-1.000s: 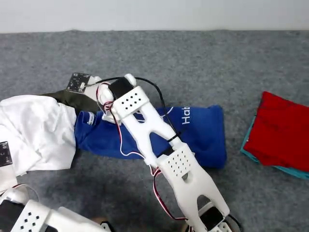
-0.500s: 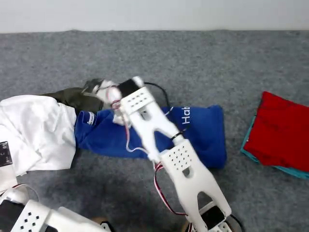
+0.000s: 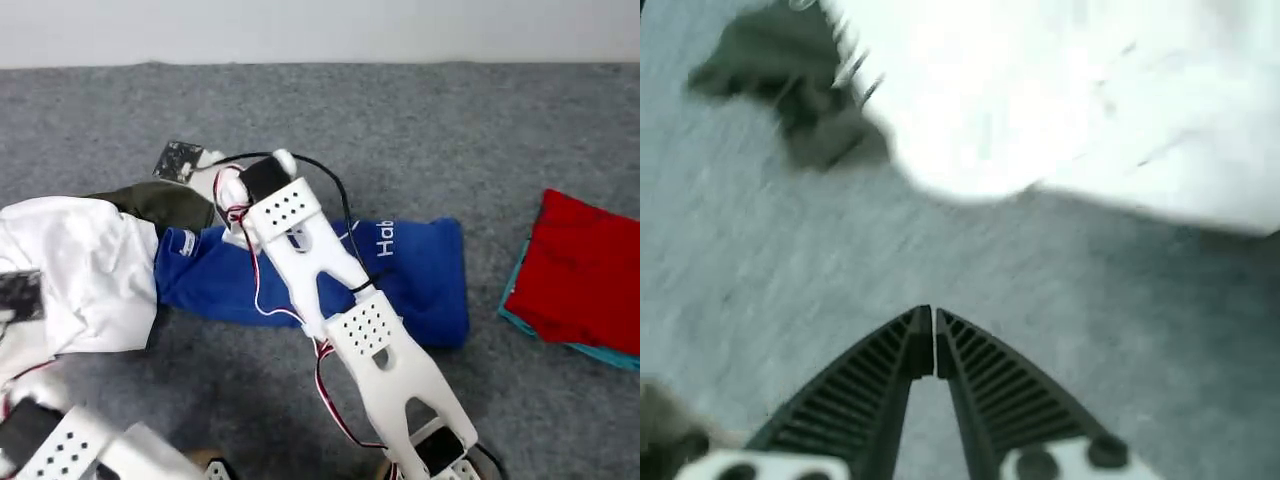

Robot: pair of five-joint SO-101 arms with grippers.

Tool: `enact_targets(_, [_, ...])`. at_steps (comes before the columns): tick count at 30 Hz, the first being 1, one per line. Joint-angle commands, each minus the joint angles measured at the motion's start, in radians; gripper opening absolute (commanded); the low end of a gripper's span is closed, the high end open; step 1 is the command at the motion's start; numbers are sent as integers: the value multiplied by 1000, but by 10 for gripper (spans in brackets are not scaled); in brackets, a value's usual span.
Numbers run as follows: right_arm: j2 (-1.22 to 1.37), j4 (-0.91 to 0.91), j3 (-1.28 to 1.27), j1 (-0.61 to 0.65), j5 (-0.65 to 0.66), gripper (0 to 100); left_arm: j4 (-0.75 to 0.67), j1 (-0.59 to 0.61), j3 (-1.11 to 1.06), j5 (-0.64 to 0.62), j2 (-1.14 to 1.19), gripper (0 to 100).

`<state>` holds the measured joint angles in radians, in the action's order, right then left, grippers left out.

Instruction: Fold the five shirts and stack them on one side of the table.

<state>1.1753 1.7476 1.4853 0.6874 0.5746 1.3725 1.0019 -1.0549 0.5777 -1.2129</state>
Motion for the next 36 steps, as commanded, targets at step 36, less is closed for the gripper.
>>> enact_targets(36, [-355, 48, -531, -39, -258, 20, -264, -704, -628, -832, -605, 13])
